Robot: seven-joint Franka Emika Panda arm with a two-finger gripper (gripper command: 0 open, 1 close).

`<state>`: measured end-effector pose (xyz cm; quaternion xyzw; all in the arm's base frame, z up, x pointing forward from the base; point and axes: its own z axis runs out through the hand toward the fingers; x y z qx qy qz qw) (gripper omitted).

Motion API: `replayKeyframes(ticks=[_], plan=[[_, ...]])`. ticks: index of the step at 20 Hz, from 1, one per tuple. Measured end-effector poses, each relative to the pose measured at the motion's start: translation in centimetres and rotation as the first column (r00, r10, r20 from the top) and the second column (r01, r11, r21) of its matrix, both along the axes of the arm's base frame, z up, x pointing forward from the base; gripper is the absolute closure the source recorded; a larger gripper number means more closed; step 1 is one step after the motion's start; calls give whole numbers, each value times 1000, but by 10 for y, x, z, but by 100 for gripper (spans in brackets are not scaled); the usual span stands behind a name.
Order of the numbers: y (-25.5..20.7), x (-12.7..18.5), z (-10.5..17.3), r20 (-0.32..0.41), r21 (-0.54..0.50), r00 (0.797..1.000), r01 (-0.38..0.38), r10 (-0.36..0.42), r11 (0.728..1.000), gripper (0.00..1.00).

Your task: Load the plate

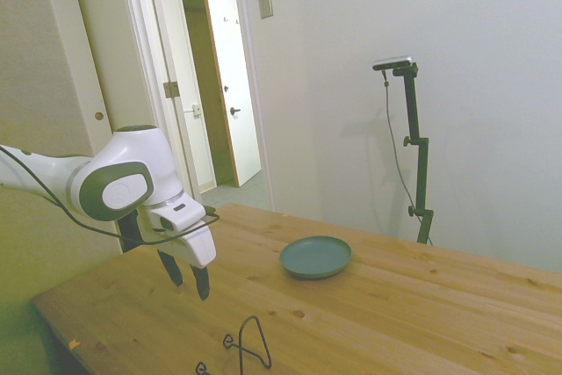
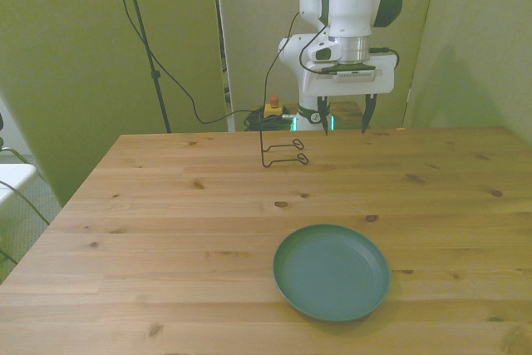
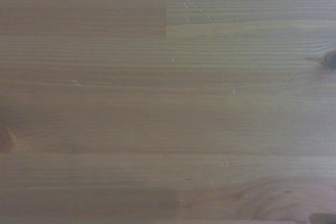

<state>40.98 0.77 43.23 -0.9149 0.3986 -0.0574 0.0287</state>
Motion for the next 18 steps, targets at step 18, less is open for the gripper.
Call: replayKeyframes(ticks=[18], plan=[[-133, 164, 65, 217, -115, 931, 322, -292, 940, 0]])
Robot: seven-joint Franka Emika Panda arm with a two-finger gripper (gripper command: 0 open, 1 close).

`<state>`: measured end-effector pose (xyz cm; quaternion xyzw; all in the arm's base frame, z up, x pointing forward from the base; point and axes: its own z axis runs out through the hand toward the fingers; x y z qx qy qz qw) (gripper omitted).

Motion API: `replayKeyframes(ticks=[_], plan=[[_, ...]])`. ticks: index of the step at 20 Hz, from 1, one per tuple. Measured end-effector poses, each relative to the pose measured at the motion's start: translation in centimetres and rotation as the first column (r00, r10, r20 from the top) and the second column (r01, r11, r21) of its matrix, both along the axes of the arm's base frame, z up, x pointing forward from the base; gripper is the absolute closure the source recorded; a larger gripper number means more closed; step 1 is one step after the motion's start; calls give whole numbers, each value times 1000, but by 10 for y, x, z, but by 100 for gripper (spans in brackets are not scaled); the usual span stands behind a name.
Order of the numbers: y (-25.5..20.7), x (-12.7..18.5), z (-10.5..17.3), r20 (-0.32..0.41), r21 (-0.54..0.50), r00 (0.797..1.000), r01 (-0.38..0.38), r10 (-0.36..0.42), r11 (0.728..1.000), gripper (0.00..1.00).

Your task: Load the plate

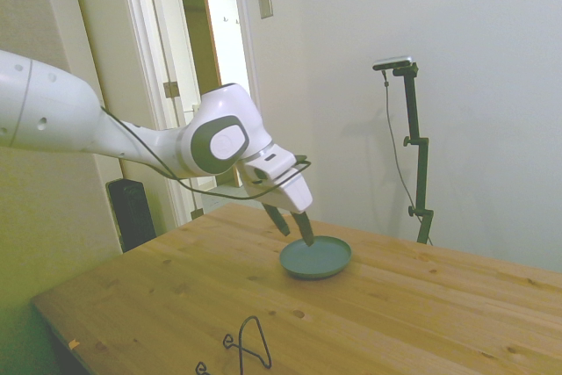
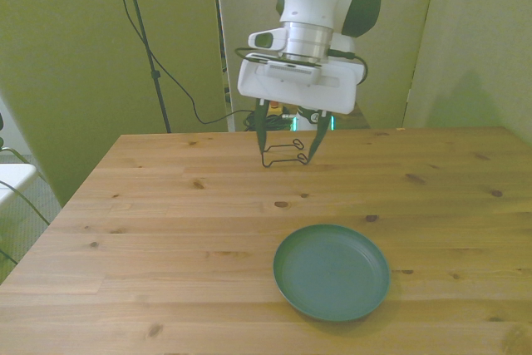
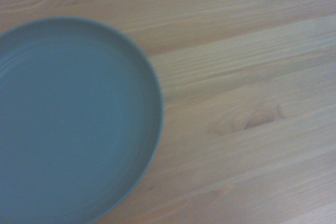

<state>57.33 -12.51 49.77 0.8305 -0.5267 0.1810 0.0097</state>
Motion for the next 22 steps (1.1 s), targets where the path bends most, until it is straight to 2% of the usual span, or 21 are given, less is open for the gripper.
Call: replayKeyframes(ticks=[6, 10, 16, 22], plan=[[-1, 8, -4, -32, 12, 999, -13, 14, 1000, 0], [-17, 10, -12, -48, 46, 999, 22, -20, 999, 0], [-36, 56, -35, -65, 96, 997, 50, -44, 994, 0], [-41, 92, -65, -79, 143, 997, -8, 19, 990, 0]])
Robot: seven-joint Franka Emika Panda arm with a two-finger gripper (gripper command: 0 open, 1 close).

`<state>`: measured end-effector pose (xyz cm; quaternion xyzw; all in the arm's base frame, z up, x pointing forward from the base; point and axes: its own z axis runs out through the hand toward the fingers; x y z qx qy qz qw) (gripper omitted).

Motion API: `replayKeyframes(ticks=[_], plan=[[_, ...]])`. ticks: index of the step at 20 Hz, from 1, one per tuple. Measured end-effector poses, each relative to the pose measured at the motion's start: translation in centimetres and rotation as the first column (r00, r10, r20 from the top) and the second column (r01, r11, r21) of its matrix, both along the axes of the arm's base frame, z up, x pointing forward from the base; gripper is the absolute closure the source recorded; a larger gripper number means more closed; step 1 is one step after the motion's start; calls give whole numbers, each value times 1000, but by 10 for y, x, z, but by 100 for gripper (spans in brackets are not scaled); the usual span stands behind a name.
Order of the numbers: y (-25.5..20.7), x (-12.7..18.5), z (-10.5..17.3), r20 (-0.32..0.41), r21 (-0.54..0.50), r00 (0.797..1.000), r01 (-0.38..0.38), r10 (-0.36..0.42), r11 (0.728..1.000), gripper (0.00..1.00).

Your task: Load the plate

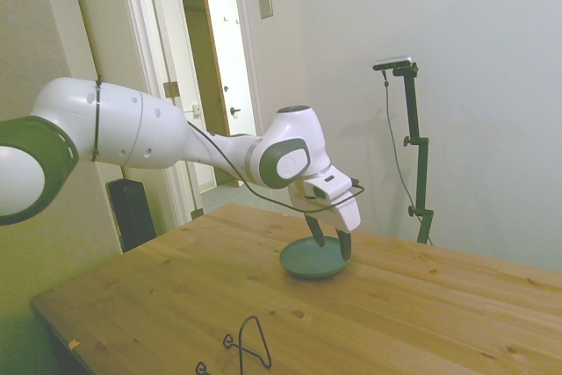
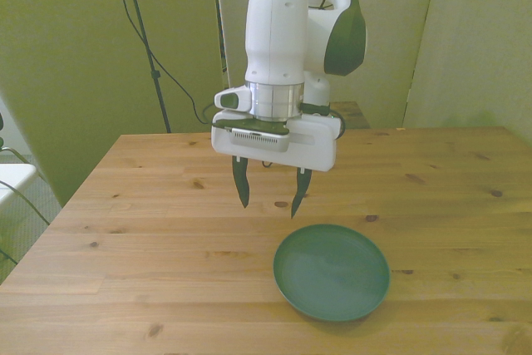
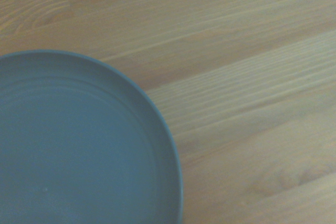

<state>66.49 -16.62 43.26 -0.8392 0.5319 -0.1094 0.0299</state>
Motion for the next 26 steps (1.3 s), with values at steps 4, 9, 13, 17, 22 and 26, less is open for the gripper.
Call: replayKeyframes(ticks=[4, 9, 13, 17, 22, 26], plan=[[-14, 8, -9, -3, 53, 999, -34, 34, 998, 0], [-41, 2, -19, -9, 66, 999, -50, 51, 997, 0], [-50, 2, -34, 2, 118, 1000, -18, 18, 993, 0], [-43, 9, -50, 38, 171, 999, 4, -10, 985, 0], [-28, 14, -61, 56, 215, 998, 6, -18, 977, 0], [-20, 14, -69, 61, 233, 998, 2, -17, 972, 0]])
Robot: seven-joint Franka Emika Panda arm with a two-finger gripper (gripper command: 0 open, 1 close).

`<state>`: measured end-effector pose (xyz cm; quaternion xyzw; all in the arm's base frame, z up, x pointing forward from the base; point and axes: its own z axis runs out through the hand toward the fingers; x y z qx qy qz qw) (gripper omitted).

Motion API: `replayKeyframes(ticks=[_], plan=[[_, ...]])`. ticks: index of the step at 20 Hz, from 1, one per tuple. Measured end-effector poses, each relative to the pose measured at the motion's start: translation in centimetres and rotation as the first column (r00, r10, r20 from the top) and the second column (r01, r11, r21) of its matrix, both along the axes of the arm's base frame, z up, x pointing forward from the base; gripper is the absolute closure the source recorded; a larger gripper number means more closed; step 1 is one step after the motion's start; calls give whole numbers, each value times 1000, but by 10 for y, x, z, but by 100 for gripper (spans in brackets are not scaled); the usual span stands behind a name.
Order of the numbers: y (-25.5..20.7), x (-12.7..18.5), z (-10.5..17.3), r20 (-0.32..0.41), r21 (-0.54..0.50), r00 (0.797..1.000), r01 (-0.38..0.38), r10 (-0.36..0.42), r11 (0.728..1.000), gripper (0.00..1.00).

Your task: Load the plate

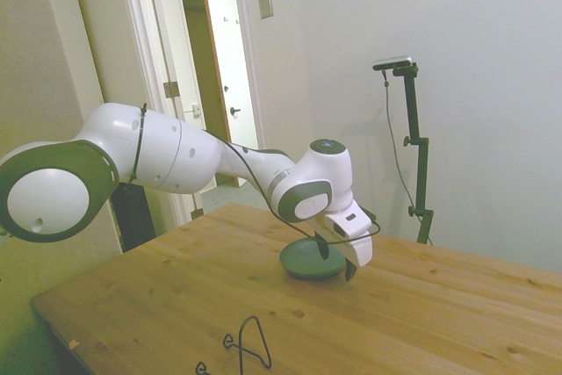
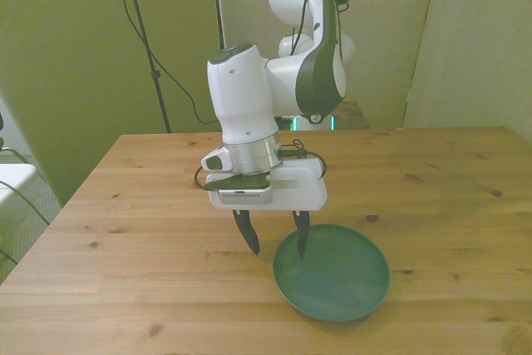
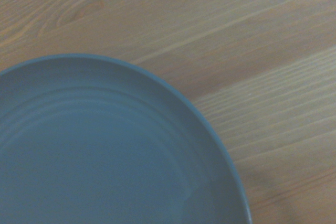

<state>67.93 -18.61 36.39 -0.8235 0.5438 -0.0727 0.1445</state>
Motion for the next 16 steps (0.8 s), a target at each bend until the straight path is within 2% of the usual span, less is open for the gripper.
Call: replayKeyframes(ticks=[1, 16], plan=[[2, 0, -2, 4, 2, 1000, -2, 2, 1000, 100], [10, 2, -11, 15, 38, 1000, 15, -16, 999, 100]])
